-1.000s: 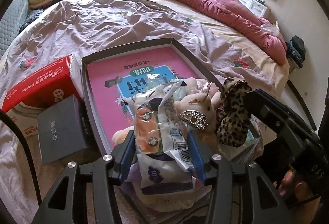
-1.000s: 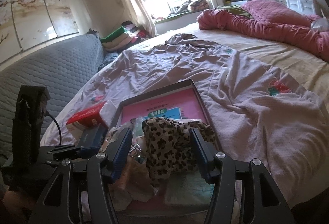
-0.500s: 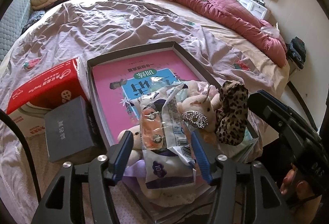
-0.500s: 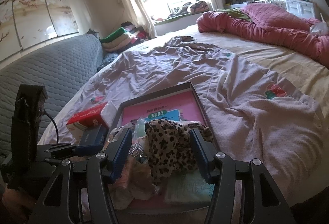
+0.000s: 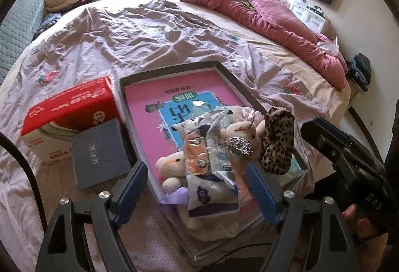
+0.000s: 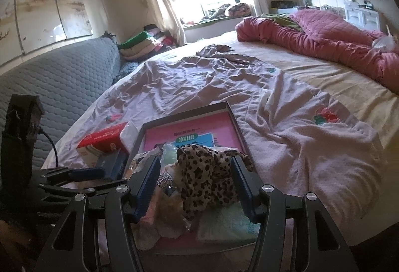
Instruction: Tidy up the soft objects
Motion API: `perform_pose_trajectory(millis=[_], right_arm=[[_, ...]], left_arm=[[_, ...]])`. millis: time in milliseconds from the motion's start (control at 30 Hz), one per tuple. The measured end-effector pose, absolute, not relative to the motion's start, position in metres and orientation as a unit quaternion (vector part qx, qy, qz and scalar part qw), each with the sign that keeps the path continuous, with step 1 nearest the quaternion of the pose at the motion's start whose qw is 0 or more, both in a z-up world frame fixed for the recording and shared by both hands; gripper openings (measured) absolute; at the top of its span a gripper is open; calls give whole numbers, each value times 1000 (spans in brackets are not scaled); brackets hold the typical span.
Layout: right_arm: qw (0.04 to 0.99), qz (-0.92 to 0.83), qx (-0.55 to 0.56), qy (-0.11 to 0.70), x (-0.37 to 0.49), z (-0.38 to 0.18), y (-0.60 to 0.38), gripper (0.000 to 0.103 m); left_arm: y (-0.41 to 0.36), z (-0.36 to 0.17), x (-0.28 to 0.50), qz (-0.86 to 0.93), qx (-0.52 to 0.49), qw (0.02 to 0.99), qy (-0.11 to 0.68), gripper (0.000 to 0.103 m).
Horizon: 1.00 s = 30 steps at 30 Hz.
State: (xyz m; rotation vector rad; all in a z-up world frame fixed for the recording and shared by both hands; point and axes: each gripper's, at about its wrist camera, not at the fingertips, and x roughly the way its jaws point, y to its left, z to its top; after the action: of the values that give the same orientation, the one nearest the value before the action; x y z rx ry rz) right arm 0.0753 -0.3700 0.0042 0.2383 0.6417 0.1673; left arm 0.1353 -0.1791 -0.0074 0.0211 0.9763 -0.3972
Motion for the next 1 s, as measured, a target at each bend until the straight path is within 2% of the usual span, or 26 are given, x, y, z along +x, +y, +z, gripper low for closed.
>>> perform_pose_trajectory(millis=[267,333,367,633,1000], right_arm=[[946,79,92,301,63,22,-356,61],[947,79,91,297,59,26,-353,78],[949,81,91,291,56,29,-351,81],[953,90,75,279,32,50,-332,81],[947,92,37,307,-5,50,-295,82]], left_arm=[[-168,7,117,-166,16,875,455,84],[-165,10,112,-159,20,877,453,85],[-163,13,107,-153,27,880,450,85],[-146,29,77,-121,32,892,435,85],[-113,36,34,-65,19,894,443,85]])
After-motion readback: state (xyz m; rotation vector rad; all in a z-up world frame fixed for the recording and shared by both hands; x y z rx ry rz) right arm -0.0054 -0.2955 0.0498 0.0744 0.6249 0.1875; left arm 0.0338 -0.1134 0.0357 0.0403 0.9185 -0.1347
